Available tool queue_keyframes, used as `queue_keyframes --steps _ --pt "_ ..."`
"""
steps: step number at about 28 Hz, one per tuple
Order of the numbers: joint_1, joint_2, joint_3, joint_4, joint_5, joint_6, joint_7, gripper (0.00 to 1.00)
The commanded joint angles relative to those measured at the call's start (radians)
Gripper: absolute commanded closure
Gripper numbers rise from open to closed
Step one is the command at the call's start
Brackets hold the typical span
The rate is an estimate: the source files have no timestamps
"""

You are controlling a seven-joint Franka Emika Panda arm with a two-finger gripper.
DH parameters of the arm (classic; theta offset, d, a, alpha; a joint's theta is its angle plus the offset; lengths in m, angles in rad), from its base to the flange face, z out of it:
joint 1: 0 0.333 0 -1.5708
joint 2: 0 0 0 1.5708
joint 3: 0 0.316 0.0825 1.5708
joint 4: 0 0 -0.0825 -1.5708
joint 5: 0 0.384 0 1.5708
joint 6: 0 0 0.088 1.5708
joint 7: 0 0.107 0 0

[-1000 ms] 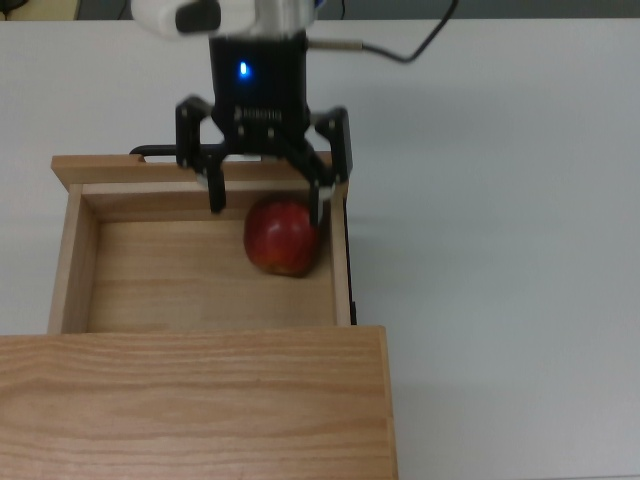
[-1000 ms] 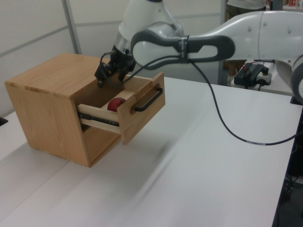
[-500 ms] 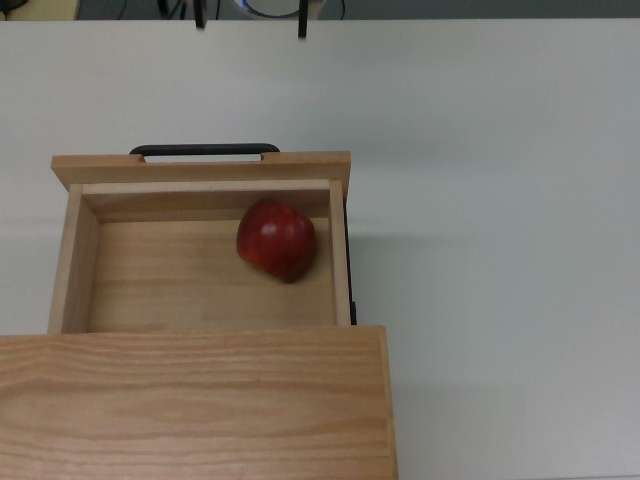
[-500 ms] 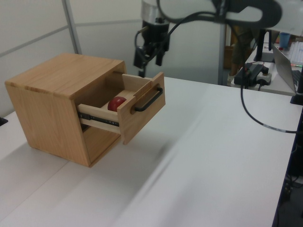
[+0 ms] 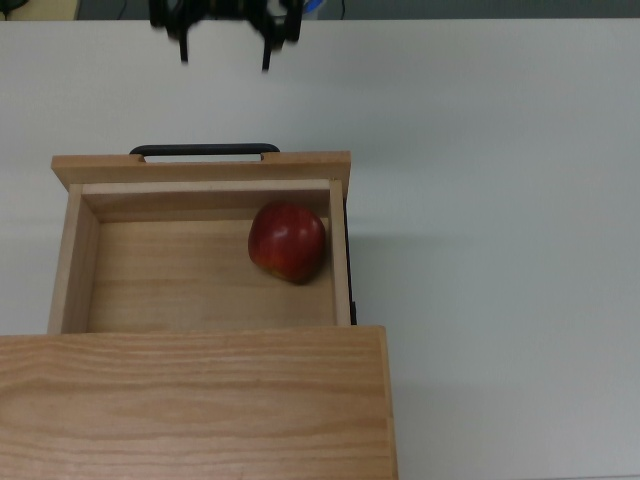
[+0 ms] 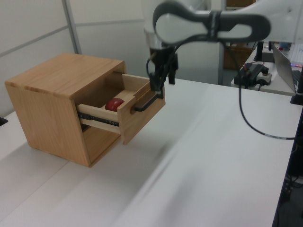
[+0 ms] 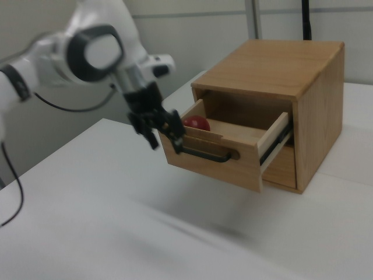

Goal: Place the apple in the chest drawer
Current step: 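Lower the gripper against the drawer front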

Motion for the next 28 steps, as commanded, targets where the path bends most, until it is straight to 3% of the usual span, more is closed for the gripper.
queue_keyframes --steps 1,18,28 --pt "-0.007 0.043 -0.001 -0.038 -0.015 0.111 -0.027 1.0" --pt "0.004 0.074 0.003 -0.052 -0.012 0.144 -0.032 1.0" --pt "0.004 0.098 0.003 -0.05 -0.005 0.247 -0.024 1.0"
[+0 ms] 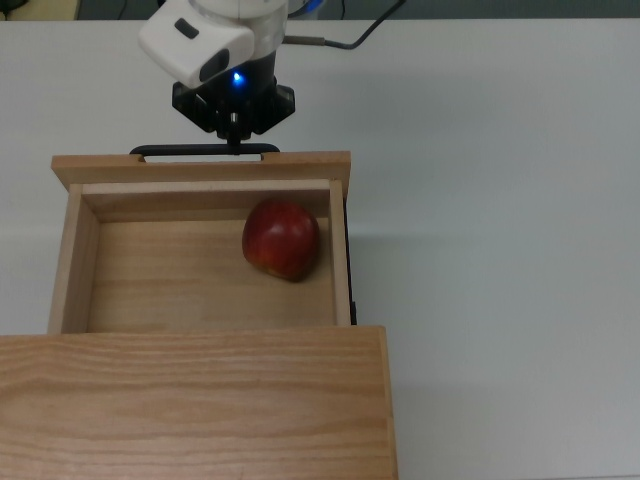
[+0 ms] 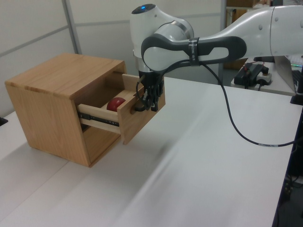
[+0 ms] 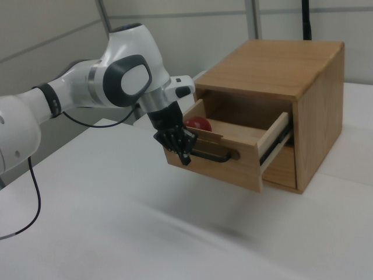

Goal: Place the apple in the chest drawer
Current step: 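Push the drawer shut into the chest with the gripper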

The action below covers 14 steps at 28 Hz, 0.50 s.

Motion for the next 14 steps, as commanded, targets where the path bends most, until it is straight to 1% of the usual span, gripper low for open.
queue_keyframes --steps 1,3,7,12,14 --pt "0.003 -0.006 -0.001 -0.022 -0.001 0.099 -0.011 1.0" --pt "0.003 -0.004 -0.001 -0.021 0.0 0.162 -0.009 1.0" --pt "0.003 0.028 -0.001 -0.021 -0.009 0.228 -0.009 1.0" --pt "0.004 0.088 -0.001 0.004 -0.014 0.373 -0.011 1.0" --pt "0.004 0.12 -0.003 0.015 -0.026 0.459 -0.011 1.0"
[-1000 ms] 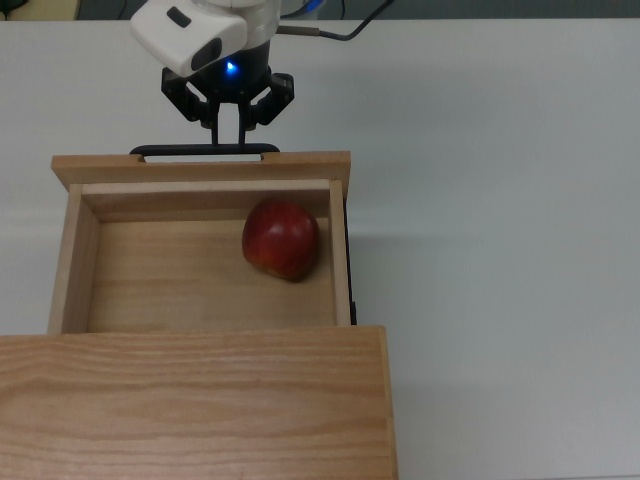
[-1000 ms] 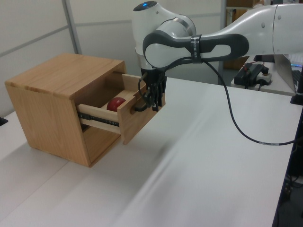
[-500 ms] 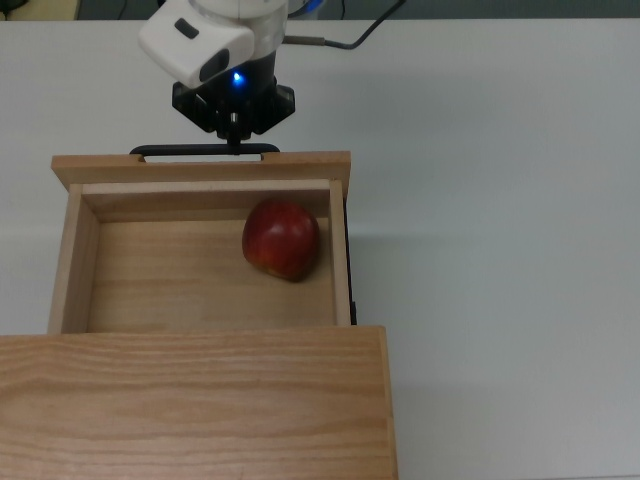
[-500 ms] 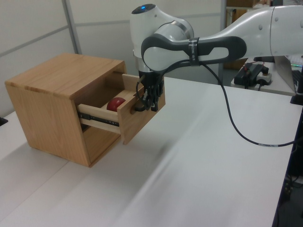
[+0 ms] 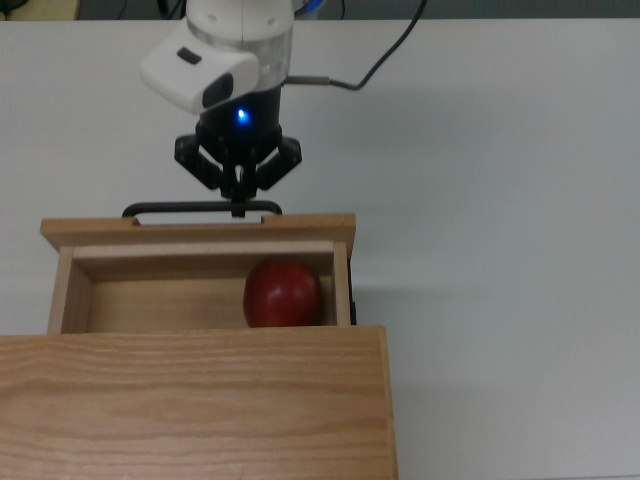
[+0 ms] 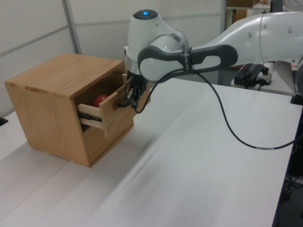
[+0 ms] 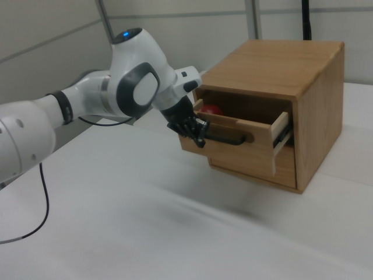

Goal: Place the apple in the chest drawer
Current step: 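Push the drawer shut into the chest with the gripper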

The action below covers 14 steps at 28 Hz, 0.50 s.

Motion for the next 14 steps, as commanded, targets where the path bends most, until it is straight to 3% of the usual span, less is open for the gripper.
queue_keyframes --steps 1,14 --pt "0.004 0.07 -0.003 0.018 -0.033 0.175 -0.011 1.0" --pt "-0.008 0.237 -0.009 0.026 -0.099 0.683 -0.017 1.0"
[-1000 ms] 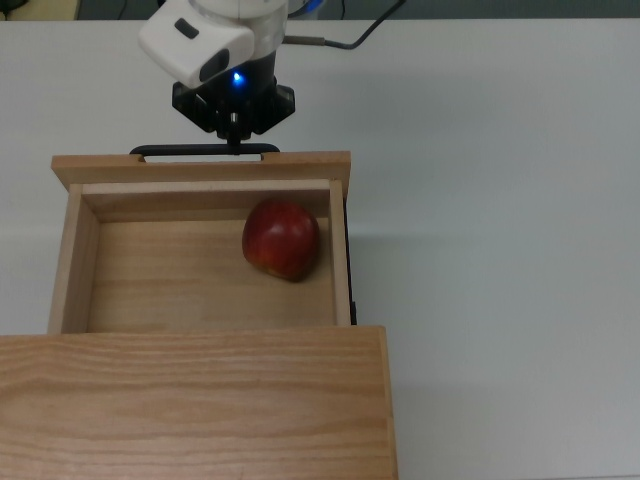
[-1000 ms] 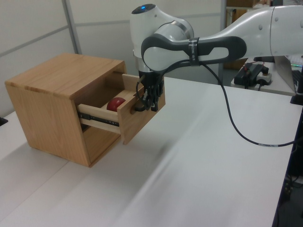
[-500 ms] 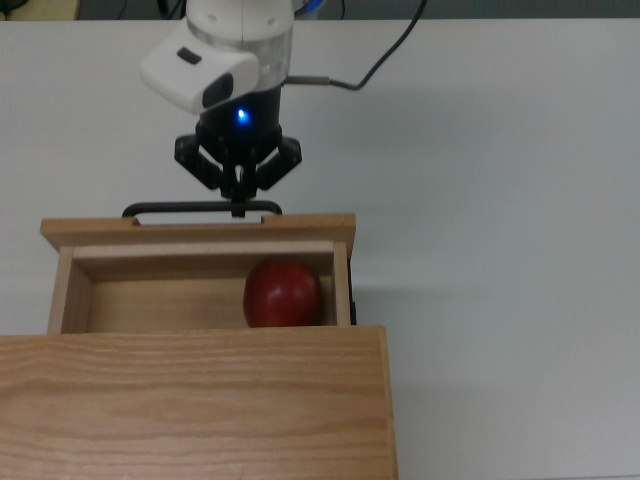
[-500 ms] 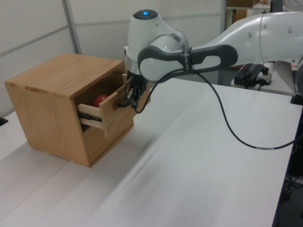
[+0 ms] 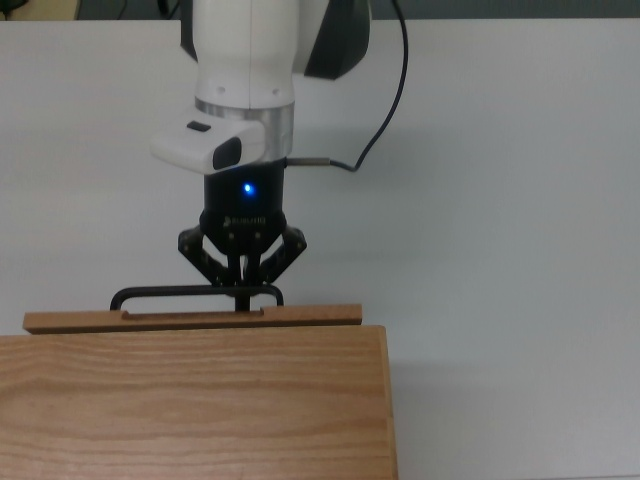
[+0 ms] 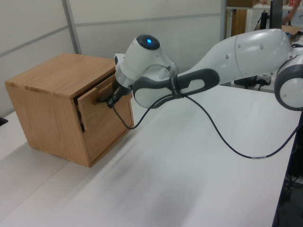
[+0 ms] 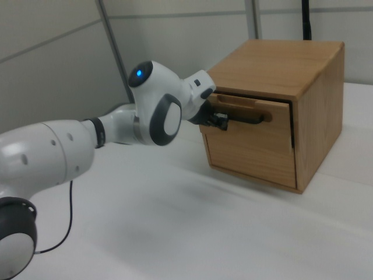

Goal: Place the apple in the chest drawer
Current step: 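Push the drawer shut into the chest with the gripper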

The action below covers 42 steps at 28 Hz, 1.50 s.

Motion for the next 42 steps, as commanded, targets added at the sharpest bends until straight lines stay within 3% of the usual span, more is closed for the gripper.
queue_keyframes --steps 1,14,19,27,33,39,42 --pt "-0.004 0.076 -0.006 0.023 -0.035 0.161 -0.017 1.0" --pt "-0.003 0.085 -0.004 0.021 -0.043 0.171 -0.014 1.0" --pt "0.002 0.14 -0.003 0.049 -0.049 0.189 -0.017 1.0" --pt "0.004 0.14 -0.003 0.049 -0.049 0.197 -0.016 1.0" --pt "0.001 0.064 0.007 0.029 -0.034 0.123 -0.011 1.0" --pt "0.001 -0.053 0.037 0.024 -0.027 -0.207 -0.008 1.0" --pt "0.001 -0.083 0.042 0.026 0.006 -0.302 -0.008 1.0"
